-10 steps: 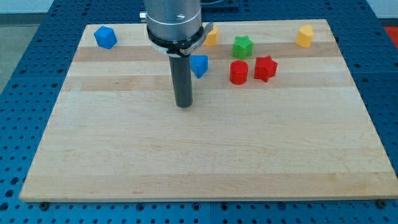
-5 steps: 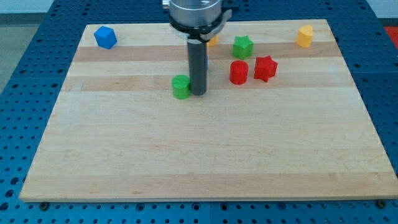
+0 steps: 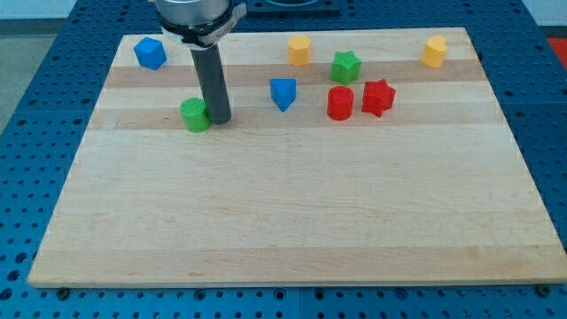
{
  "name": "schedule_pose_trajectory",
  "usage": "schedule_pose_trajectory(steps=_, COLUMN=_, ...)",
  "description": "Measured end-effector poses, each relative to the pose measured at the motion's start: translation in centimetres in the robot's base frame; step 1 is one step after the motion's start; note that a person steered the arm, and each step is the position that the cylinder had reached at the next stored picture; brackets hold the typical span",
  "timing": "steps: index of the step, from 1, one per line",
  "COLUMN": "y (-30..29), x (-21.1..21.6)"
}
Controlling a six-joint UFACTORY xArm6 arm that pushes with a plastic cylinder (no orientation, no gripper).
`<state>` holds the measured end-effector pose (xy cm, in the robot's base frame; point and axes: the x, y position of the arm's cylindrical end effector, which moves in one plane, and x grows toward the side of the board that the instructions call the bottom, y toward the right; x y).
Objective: Push the green circle to the center left side of the board
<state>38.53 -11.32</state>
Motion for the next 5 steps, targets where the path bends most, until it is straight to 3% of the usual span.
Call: schedule_pose_trajectory(steps=5, y=-9.9, x=-0.7)
